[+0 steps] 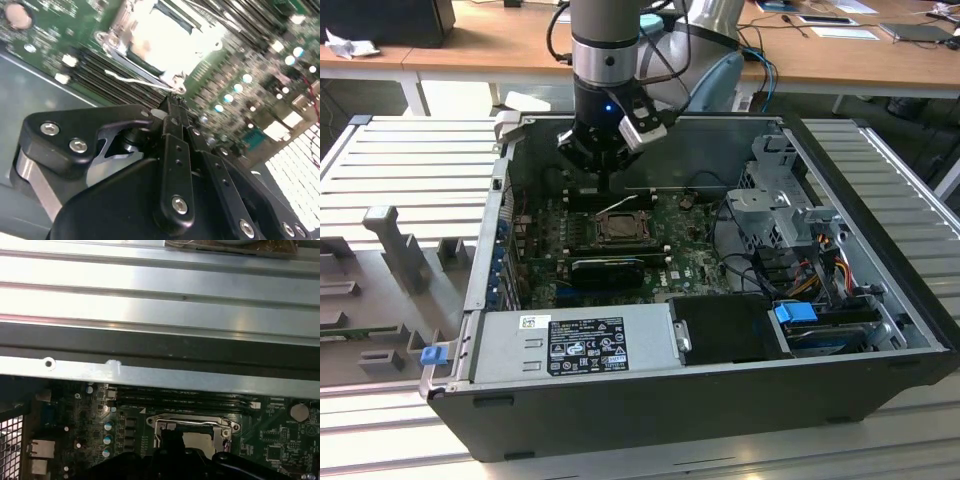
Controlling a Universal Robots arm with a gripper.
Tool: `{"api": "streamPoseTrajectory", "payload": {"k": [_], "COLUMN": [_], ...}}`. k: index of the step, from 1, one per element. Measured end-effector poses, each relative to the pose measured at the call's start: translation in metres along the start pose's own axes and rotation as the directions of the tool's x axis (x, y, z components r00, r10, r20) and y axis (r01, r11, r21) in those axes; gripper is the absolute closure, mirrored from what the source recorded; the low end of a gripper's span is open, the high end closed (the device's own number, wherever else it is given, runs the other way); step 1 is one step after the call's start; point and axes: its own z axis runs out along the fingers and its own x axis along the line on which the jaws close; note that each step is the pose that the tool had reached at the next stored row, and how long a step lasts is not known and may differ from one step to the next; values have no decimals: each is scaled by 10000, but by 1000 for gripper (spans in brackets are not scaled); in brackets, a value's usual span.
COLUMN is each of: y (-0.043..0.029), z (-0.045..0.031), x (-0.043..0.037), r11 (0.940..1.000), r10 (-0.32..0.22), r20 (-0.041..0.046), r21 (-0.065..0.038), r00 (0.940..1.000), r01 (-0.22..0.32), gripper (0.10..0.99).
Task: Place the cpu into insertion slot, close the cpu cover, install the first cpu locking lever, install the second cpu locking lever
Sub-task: 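Install the first cpu locking lever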
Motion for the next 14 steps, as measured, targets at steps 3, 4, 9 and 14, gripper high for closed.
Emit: {"api": "streamPoseTrajectory", "payload": {"k": [3,4,9,14], "y": [-5,-7,-23,-26], "z": [3,19,172,208], "x": [-72,-80,-119,-168], "r11": [9984,9975,9969,9945], "r10": [2,23,34,35], "r20": [42,54,57,78], "r21": [-567,-707,-783,-1046], "r00": [10000,10000,10000,10000], "r01": [1,-19,-29,-26], "gripper": [980,980,980,980]}}
